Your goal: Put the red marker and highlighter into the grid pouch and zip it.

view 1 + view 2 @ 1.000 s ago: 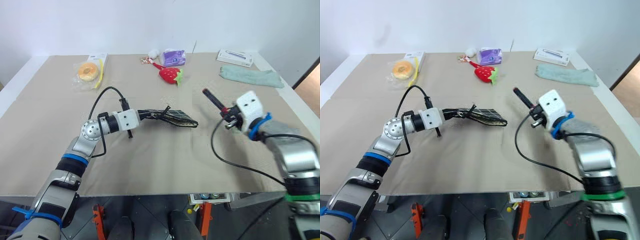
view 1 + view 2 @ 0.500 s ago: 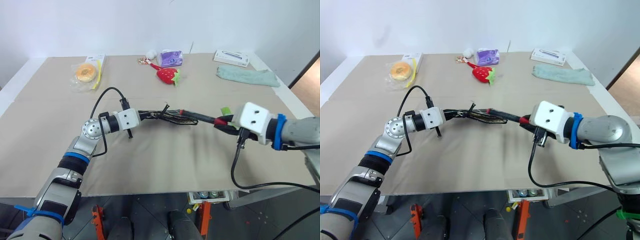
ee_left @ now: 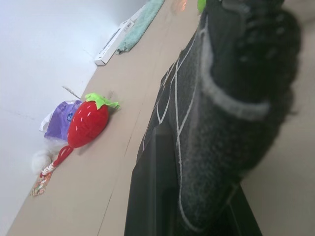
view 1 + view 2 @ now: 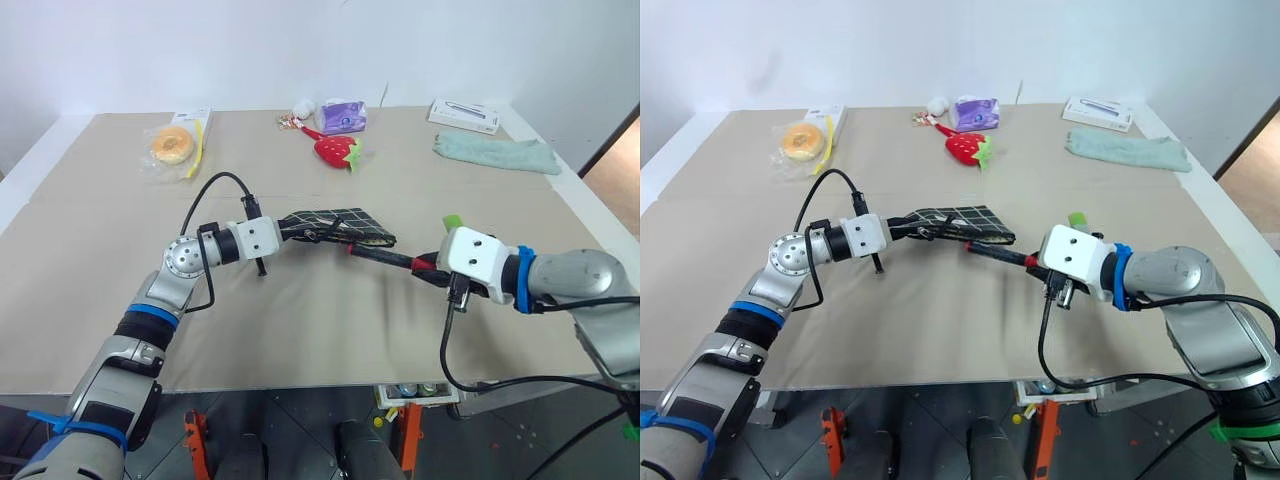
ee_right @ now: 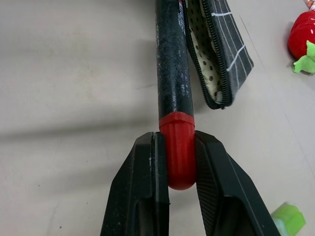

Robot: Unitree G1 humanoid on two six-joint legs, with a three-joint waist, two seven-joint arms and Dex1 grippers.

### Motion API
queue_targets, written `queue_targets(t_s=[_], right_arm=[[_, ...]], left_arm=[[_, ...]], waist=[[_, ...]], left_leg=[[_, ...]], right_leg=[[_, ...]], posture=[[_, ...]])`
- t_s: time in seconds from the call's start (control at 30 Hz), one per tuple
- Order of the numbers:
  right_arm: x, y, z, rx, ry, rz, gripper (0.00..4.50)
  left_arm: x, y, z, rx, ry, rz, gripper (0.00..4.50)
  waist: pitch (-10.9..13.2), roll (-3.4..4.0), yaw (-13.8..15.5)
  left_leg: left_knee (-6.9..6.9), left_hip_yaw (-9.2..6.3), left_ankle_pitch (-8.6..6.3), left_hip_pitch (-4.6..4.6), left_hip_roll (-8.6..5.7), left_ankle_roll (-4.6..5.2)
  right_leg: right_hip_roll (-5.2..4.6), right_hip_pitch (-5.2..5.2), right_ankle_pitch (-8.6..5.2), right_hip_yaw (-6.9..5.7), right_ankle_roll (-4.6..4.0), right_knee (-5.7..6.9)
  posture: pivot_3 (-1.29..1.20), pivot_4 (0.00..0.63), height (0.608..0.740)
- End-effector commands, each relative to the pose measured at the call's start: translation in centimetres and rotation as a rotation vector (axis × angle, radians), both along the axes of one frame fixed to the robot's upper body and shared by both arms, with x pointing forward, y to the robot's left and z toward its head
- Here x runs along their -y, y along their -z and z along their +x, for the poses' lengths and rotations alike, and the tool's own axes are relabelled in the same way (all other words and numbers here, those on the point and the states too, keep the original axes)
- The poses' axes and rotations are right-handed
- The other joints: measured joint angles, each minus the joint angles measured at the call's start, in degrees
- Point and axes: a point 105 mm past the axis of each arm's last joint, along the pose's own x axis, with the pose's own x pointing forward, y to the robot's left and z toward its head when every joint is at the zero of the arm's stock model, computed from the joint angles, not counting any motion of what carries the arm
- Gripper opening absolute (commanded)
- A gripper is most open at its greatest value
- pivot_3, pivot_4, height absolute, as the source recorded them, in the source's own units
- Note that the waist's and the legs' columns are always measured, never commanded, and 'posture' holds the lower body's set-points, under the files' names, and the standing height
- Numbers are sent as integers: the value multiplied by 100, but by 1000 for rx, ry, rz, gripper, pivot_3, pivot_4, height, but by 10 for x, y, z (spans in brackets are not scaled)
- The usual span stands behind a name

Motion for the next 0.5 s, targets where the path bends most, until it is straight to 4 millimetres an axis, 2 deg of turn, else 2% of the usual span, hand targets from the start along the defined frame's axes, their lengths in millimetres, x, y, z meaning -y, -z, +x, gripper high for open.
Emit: queue_targets(t_s=[0.03,0.33,0.5], right_arm=[[-1,-16,-3,44,-12,20,449],[9,-17,-2,39,16,7,449],[1,-18,-8,11,-17,47,449]], left_arm=[[0,-10,-3,47,12,-10,0],[0,-9,-3,54,8,3,0],[-2,-6,-2,54,1,12,0]], waist=[[0,0,0],[0,0,0],[0,0,0]], left_leg=[[0,0,0,0,0,0],[0,0,0,1,0,0],[0,0,0,0,0,0]], right_leg=[[0,0,0,0,0,0],[0,0,0,0,0,0],[0,0,0,0,0,0]], posture=[[0,150,740],[0,150,740],[0,150,740]])
